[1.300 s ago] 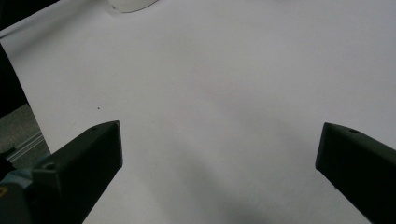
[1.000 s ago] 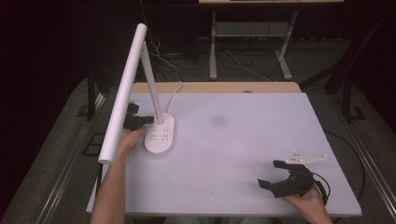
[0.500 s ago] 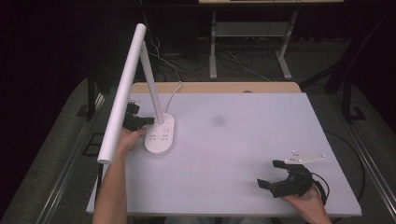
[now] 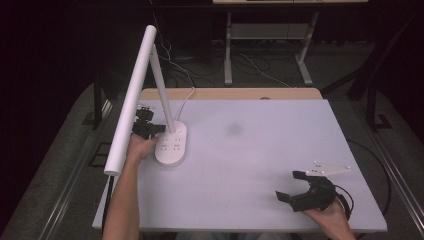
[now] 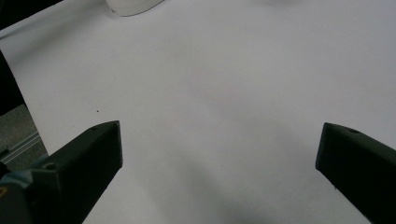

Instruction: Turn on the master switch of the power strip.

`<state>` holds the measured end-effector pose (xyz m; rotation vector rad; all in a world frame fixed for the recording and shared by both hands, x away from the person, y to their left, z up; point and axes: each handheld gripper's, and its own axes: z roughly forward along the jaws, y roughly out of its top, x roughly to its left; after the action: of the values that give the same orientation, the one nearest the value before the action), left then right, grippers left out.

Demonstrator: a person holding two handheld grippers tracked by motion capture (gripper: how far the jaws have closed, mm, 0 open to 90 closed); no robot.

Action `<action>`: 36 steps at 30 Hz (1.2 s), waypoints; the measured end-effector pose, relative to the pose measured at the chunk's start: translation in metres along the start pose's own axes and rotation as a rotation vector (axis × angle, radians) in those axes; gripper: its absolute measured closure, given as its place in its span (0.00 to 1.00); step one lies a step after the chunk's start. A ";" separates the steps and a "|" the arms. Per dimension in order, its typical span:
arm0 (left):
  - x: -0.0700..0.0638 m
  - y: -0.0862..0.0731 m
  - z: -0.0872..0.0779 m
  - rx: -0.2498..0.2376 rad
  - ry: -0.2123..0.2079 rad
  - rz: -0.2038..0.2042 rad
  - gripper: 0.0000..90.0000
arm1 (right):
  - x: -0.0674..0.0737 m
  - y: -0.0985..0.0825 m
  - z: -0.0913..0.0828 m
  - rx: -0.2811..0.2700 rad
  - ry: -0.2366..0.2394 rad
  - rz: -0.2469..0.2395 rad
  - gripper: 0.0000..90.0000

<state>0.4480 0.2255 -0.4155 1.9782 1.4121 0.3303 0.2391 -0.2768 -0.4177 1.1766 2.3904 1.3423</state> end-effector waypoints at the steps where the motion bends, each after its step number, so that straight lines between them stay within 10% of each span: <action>1: -0.001 0.000 0.000 -0.001 0.002 -0.004 1.00 | 0.000 0.000 0.000 -0.003 0.000 -0.003 0.00; 17: 0.016 -0.006 -0.010 -0.092 -0.070 -0.095 1.00 | -0.007 -0.001 -0.001 -0.001 -0.003 0.013 0.00; 36: 0.015 -0.003 -0.048 -0.153 -0.054 -0.067 1.00 | -0.010 -0.002 -0.005 -0.001 -0.015 0.019 0.00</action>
<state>0.4251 0.2580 -0.3849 1.7998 1.3737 0.3418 0.2427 -0.2875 -0.4188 1.2077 2.3734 1.3353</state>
